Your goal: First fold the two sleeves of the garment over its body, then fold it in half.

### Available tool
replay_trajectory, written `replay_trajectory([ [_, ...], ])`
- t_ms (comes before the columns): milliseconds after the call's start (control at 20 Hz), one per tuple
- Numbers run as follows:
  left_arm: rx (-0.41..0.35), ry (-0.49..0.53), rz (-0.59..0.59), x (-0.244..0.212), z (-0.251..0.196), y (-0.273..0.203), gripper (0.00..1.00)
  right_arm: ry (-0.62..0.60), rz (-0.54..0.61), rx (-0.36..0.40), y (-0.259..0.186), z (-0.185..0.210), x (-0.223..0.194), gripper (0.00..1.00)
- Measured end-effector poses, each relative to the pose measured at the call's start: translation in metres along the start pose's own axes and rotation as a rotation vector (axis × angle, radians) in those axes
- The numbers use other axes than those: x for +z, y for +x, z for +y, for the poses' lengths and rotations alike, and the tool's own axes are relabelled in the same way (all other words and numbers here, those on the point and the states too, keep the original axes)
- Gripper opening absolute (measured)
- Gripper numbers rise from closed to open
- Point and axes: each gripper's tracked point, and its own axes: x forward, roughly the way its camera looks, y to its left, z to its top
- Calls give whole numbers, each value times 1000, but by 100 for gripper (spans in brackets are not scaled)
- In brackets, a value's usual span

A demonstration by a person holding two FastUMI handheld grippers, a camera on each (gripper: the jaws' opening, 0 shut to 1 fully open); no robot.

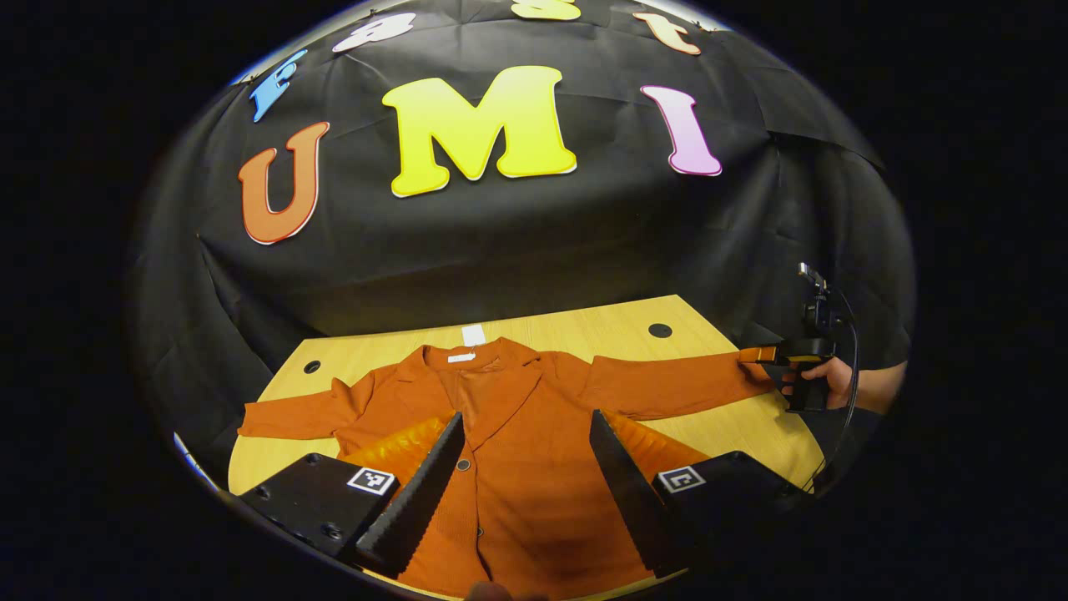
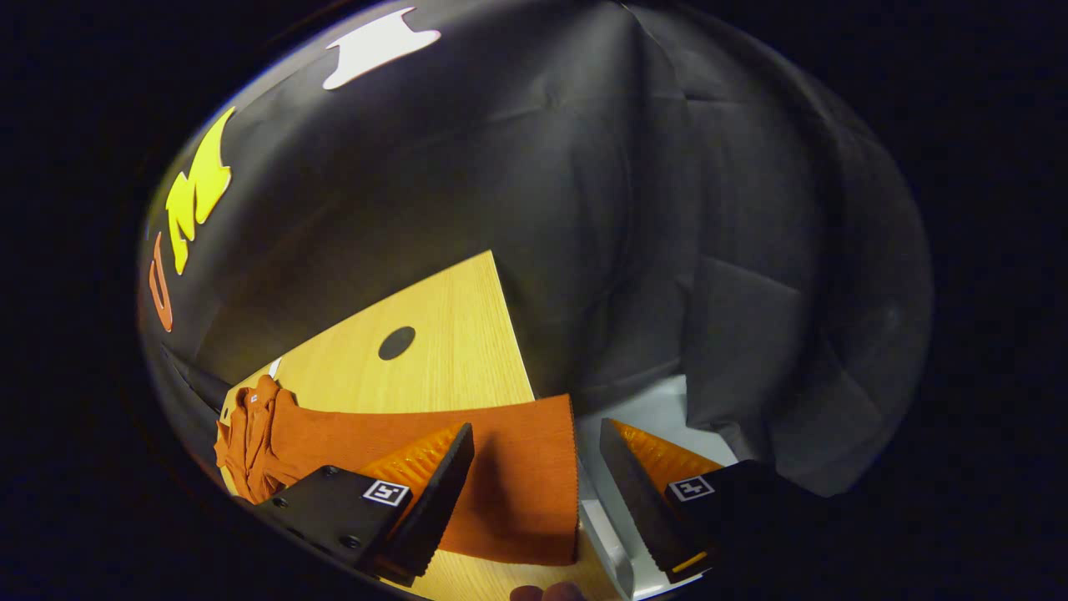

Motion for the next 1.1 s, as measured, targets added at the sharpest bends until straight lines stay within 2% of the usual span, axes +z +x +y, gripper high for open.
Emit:
replay_trajectory([
  [250, 11, 8, 12, -1, 1, 3, 100, 145, 49, 41, 6, 11, -9, 95],
  [350, 6, 0, 14, -3, -1, 3, 100, 172, 60, 27, 6, 8, -11, 82],
  [450, -1, -9, 16, -5, 0, 1, 100, 123, 62, 2, 0, 4, -8, 73],
  [500, -8, -18, 12, -4, -1, 1, 100, 96, 59, -22, -2, 1, -6, 63],
  [550, -14, -31, 7, -5, -1, 1, 100, 85, 60, -47, -7, -2, -4, 57],
  [600, -13, -45, 6, -5, 0, 2, 100, 84, 63, -69, -11, -4, -2, 42],
  [750, -7, -76, 12, -10, 5, -2, 100, 98, 51, -109, -21, -11, 3, 17],
  [800, -3, -86, 8, -10, 10, -4, 100, 123, 53, -86, -24, -4, 5, 1],
  [950, 9, -118, -11, -13, 29, -7, 100, 127, 52, -64, -42, 10, 10, 2],
  [1100, 20, -134, -33, -18, 59, -8, 100, 114, -16, -47, -80, 47, 42, 2],
])
